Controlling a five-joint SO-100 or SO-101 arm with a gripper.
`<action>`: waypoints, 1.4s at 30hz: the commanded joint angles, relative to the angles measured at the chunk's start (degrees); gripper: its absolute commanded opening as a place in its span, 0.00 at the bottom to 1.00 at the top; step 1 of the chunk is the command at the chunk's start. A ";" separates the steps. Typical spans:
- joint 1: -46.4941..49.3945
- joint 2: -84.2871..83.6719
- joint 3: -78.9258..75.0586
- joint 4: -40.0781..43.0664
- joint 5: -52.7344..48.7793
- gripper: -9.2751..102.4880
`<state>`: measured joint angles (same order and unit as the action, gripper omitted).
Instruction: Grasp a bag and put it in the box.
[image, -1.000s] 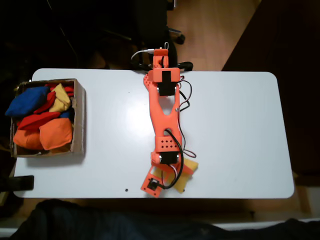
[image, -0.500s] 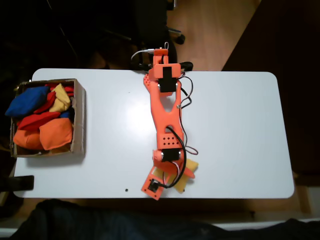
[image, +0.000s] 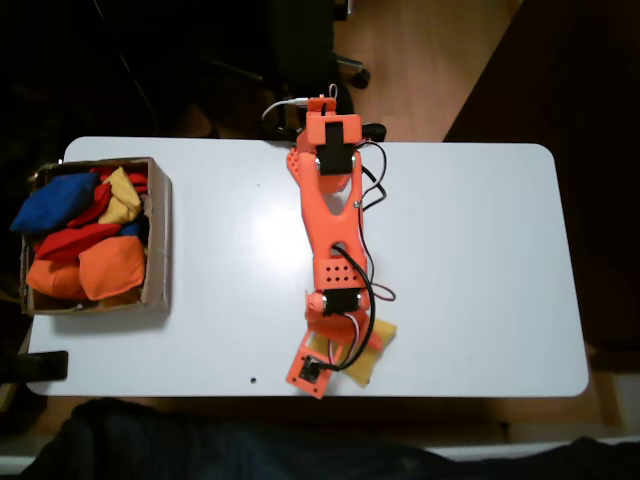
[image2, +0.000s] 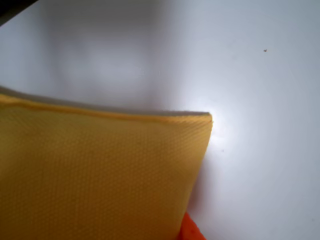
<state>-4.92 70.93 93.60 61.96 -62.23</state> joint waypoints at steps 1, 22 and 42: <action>-0.88 1.41 1.93 -0.70 -0.88 0.66; 0.35 9.49 8.17 -2.99 -3.25 0.24; 1.58 25.40 11.87 2.46 3.60 0.17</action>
<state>-3.96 90.44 105.56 63.72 -59.41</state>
